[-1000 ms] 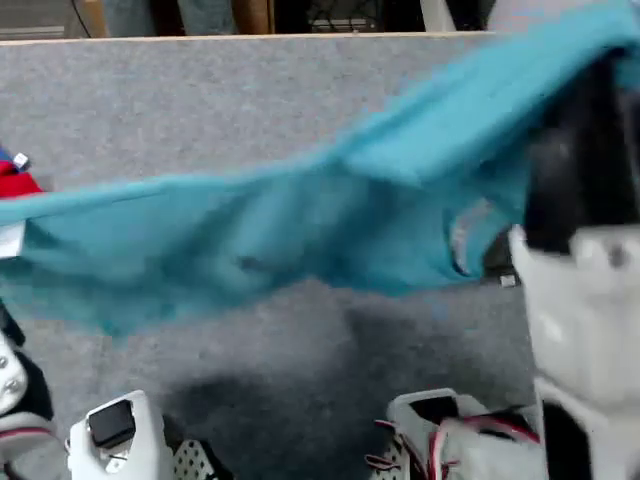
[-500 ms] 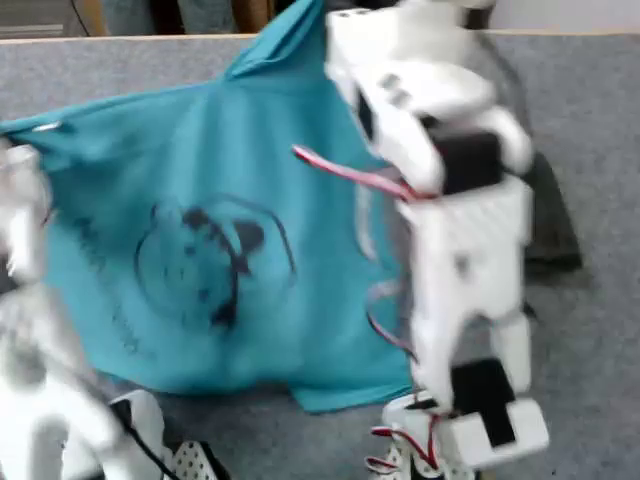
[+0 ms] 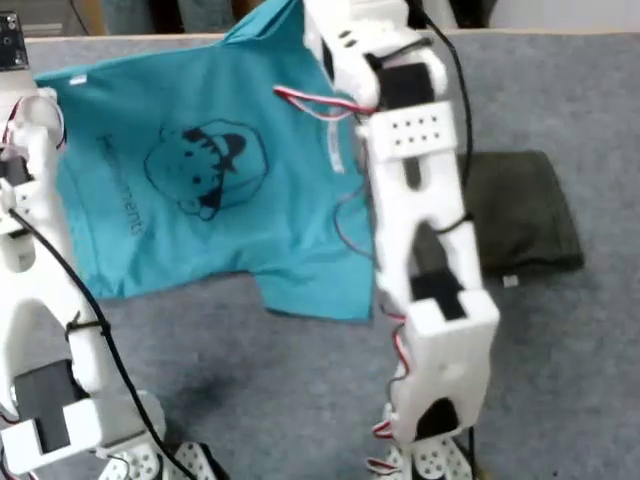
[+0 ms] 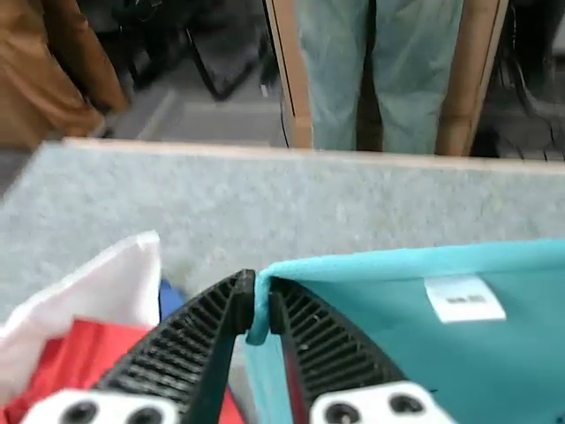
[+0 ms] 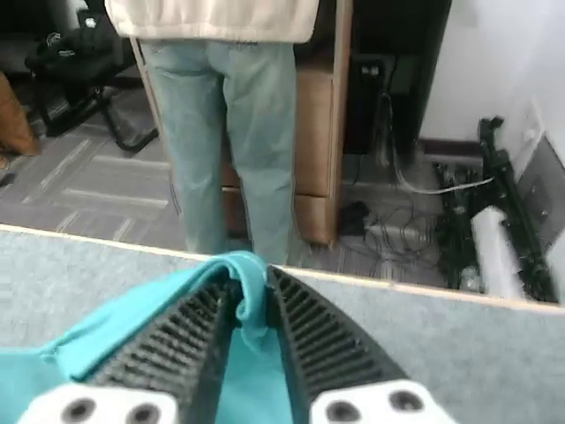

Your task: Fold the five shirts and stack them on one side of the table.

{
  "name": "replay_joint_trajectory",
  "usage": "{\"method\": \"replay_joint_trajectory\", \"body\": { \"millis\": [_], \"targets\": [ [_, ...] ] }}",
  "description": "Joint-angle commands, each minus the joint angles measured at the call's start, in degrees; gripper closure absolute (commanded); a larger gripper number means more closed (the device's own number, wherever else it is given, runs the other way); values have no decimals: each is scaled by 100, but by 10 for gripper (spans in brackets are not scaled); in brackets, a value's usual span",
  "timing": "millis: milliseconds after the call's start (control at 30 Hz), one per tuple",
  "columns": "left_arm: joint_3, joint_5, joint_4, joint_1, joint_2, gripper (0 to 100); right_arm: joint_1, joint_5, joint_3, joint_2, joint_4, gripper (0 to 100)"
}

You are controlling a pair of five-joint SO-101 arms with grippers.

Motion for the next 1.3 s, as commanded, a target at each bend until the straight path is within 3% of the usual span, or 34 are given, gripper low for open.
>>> {"method": "replay_joint_trajectory", "body": {
  "millis": [0,200,400,500,633,867,1267],
  "targets": [
    [-400,-53,756,31,-105,970,114,-44,-1138,180,1099,985],
    [541,-308,1881,75,-826,971,62,0,-2070,462,3209,985],
    [2993,-870,1389,215,-2180,971,-114,0,-2264,497,4730,985],
    [4110,-1064,1152,180,-2769,971,-70,193,-1815,286,4712,985],
    [4787,-1222,1319,163,-3288,971,-246,703,-31,-637,4712,985],
    [4971,-1653,1837,154,-3481,971,-62,941,3389,-2571,4615,985],
    [5095,-2251,1345,-514,-3481,971,18,1538,7530,-4330,3279,985]
  ]
}}
